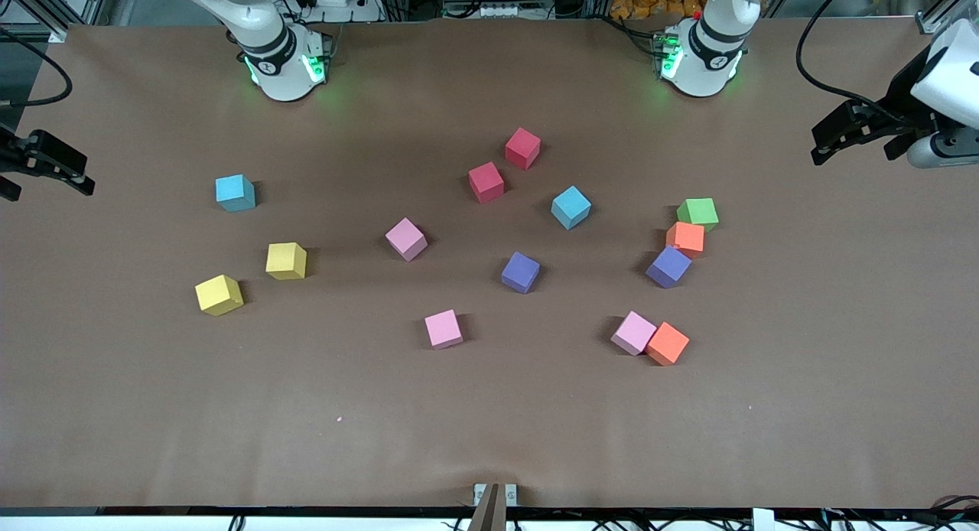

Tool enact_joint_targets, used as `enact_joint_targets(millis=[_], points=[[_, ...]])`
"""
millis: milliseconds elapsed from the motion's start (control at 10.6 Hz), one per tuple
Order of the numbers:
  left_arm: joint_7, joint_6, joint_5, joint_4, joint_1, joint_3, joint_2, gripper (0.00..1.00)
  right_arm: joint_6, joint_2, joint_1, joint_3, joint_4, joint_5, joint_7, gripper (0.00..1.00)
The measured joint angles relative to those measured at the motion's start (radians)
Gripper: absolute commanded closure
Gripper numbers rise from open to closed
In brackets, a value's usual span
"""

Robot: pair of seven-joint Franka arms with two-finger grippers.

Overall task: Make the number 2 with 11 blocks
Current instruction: 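Move the right gripper to a red cube while the left gripper reaches another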

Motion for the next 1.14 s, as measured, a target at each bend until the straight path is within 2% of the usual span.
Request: enact_joint_targets(millis=[284, 474, 663, 947, 1136], points=[[0.0, 0.0, -0.001, -0.002, -0.001, 0.001, 0.0, 0.0, -0.008, 0.002, 0.001, 0.001, -0.002, 0.004, 0.0, 0.0], [-0.009, 0.014, -0.031, -0.036, -0.018, -0.01, 0.014, 0.0, -0.012, 0.012, 0.016, 0.002, -0.02, 0.022, -0.011, 0.0], [-0.08, 0.109, -0.039, -0.148, -0.056, -0.064, 0.04, 0.0, -0.015, 0.042, 0.059, 0.004, -0.036, 0.035, -0.077, 0.0], [-0.287, 0.223, -0.044, -0.336, -0.082, -0.193, 0.048, 0.0, -0.015, 0.108, 0.125, 0.005, -0.09, 0.169, -0.157, 0.0], [-0.442, 0.364, -0.085, -0.492, -0.134, -0.235, 0.017, 0.0, 0.003, 0.174, 0.209, 0.006, -0.113, 0.217, -0.169, 0.0]])
